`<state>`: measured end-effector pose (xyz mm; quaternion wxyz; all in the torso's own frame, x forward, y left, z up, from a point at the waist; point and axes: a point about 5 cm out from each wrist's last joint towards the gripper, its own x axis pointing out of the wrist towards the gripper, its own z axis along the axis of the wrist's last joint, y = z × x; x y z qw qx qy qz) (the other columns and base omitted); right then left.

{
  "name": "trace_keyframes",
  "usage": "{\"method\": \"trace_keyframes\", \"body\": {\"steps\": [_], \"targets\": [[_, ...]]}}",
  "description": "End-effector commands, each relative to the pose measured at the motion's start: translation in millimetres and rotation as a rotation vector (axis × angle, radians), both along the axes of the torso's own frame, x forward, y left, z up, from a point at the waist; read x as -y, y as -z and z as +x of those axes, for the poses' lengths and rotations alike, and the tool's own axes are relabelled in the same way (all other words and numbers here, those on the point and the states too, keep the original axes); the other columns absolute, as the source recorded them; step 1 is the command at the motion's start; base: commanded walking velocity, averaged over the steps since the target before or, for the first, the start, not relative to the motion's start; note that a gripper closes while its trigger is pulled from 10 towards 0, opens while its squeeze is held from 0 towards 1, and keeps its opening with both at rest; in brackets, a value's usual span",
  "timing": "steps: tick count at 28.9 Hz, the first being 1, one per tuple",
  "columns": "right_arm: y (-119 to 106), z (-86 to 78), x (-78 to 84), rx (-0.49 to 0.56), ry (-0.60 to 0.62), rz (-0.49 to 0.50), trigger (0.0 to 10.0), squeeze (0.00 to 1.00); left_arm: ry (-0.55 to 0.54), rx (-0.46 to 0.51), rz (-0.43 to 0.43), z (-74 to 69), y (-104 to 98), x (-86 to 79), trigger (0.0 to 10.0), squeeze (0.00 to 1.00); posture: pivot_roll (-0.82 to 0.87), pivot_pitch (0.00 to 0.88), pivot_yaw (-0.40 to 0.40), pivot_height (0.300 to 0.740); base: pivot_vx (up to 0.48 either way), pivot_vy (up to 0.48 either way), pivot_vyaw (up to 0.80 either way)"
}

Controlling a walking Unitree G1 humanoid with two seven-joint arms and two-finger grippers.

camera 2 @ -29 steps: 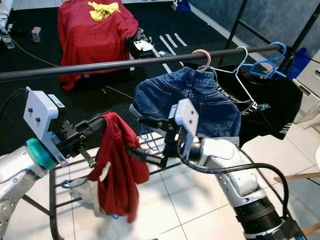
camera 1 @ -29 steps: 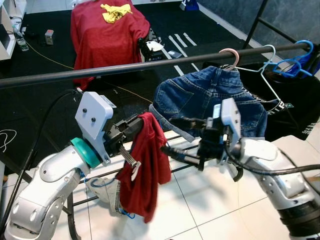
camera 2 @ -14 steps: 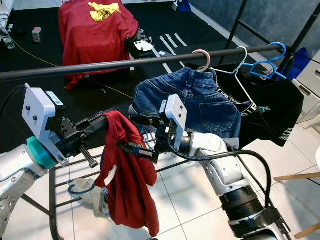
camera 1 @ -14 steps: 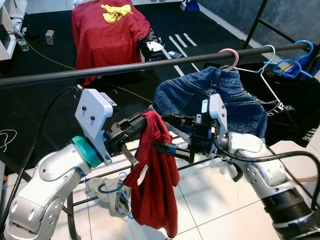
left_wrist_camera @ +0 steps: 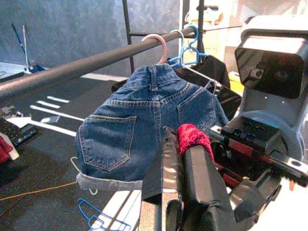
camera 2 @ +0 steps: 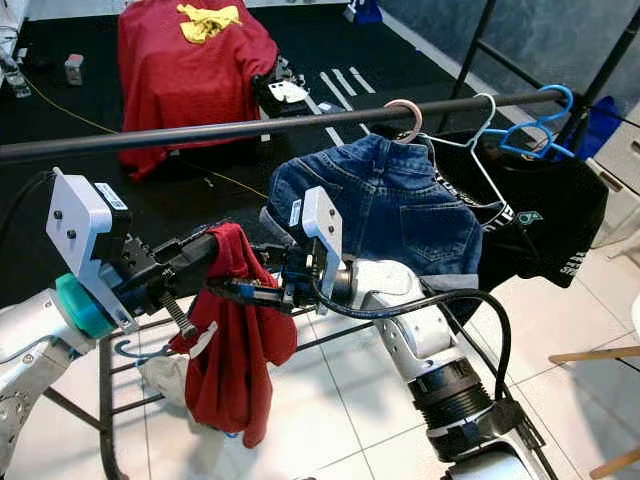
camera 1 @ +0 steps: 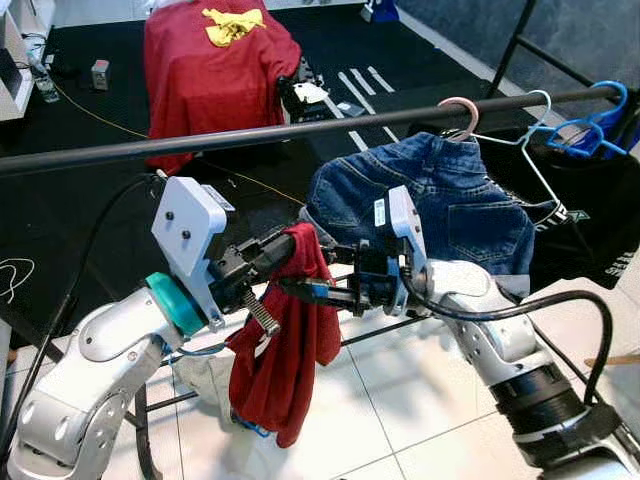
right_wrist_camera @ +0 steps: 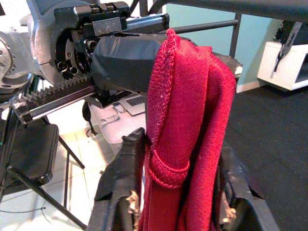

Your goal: Hang hanger

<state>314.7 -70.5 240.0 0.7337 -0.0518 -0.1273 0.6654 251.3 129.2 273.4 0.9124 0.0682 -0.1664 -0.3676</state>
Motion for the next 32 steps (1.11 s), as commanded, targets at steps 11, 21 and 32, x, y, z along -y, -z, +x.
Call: {"method": "trace_keyframes", "body": {"steps": [11, 21, 32], "targets": [[-5, 3.0, 1.2, 0.026, 0.016, 0.028, 0.0, 0.0, 0.0, 0.017, -0.003, -2.7, -2, 2.4, 8.7, 0.0, -0.06, 0.156, 0.046, 0.74, 0.0, 0.0, 0.0], [-11, 1.0, 12.5, 0.052, 0.058, 0.046, 0.0, 0.0, -0.016, -0.019, 0.001, 1.8, 6, -3.2, 10.0, 0.45, -0.07, 0.151, 0.05, 0.74, 0.0, 0.0, 0.0], [-8, 3.5, 18.7, 0.054, 0.088, 0.032, 0.0, 0.0, 0.108, -0.17, -0.018, -7.3, 12, -23.1, 10.0, 0.0, -0.06, 0.151, 0.052, 0.74, 0.0, 0.0, 0.0]]}}
